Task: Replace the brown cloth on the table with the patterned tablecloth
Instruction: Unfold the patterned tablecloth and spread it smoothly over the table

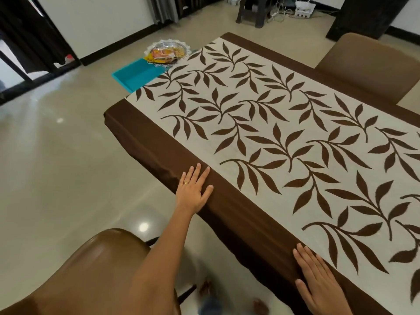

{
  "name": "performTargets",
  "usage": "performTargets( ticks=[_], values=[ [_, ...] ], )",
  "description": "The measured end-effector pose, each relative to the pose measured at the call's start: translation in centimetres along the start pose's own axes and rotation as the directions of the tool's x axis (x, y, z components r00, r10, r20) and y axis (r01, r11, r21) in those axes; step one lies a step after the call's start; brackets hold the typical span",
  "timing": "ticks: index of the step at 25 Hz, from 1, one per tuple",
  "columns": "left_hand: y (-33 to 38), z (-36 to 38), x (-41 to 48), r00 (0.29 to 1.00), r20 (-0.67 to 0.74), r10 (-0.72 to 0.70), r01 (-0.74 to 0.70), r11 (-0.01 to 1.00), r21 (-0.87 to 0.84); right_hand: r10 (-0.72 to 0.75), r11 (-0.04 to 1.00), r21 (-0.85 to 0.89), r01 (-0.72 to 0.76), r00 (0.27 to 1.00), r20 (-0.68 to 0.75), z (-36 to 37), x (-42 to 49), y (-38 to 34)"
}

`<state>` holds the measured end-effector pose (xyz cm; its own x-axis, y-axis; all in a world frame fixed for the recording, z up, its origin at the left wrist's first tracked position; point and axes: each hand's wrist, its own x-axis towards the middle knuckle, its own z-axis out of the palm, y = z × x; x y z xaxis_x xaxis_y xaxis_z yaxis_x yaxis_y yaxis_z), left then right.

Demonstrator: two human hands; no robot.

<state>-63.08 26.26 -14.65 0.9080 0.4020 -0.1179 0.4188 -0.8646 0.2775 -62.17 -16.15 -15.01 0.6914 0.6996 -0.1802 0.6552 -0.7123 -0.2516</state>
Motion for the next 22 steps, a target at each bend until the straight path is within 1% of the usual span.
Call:
performTargets(
  ticks=[2, 4, 6, 7, 8, 9, 10, 11, 13, 14, 16, 19, 22],
  values=[
    [-2.4, -0.8, 1.3, 1.0, 0.001, -0.024, 0.024, 1.0, 0.006, -0.009, 0.999, -0.047, 0.009, 1.0, -0.001, -0.3, -0.2, 0.3],
    [-4.2, -1.6, 2.7, 0.998, 0.004, -0.065, 0.065, 0.998, 0.001, 0.018, 0.998, -0.057, -0.023, 0.997, -0.08, -0.7, 0.6, -0.6],
    [-4.8, -1.7, 3.3, 0.997, -0.005, -0.073, 0.073, 0.997, 0.012, 0.132, 0.991, 0.039, -0.126, 0.972, -0.194, -1.1, 3.7, -4.0],
    [-4.7, -1.7, 3.5, 0.998, -0.009, -0.066, 0.066, 0.998, 0.01, 0.202, 0.977, 0.11, -0.182, 0.956, -0.214, -1.3, 6.7, -6.6],
    [-4.7, -1.6, 3.6, 0.998, -0.014, -0.057, 0.057, 0.998, -0.004, 0.241, 0.962, 0.18, -0.207, 0.952, -0.191, -1.7, 10.3, -9.7],
    [-4.7, -1.5, 3.6, 0.998, -0.016, -0.054, 0.054, 0.998, -0.021, 0.221, 0.958, 0.226, -0.179, 0.959, -0.179, -2.1, 14.4, -12.7],
    [-4.7, -1.5, 3.6, 0.998, -0.023, -0.054, 0.053, 0.998, -0.028, 0.142, 0.964, 0.25, -0.091, 0.971, -0.191, -2.1, 18.8, -15.4],
    [-4.8, -1.5, 3.7, 0.999, -0.028, -0.047, 0.046, 0.999, -0.02, 0.043, 0.969, 0.248, 0.01, 0.977, -0.208, -1.8, 22.9, -17.9],
    [-5.4, -1.5, 3.8, 0.998, -0.037, -0.052, 0.052, 0.999, -0.008, -0.106, 0.974, 0.181, 0.134, 0.982, -0.157, -1.2, 29.6, -21.1],
    [-5.9, -1.6, 4.1, 0.997, -0.037, -0.068, 0.068, 0.998, -0.004, -0.137, 0.979, 0.135, 0.153, 0.983, -0.121, -0.6, 31.7, -21.9],
    [-7.0, -2.1, 5.1, 0.993, -0.042, -0.111, 0.111, 0.994, 0.001, -0.126, 0.99, 0.052, 0.133, 0.986, -0.11, 0.1, 32.7, -22.3],
    [-8.4, -2.9, 6.9, 0.983, -0.081, -0.163, 0.161, 0.987, -0.03, -0.157, 0.987, 0.031, 0.161, 0.984, -0.087, 0.1, 31.5, -21.8],
    [-10.2, -4.0, 8.7, 0.98, -0.077, -0.185, 0.184, 0.983, -0.026, -0.163, 0.985, 0.043, 0.166, 0.984, -0.076, 0.0, 30.9, -21.6]
  ],
)
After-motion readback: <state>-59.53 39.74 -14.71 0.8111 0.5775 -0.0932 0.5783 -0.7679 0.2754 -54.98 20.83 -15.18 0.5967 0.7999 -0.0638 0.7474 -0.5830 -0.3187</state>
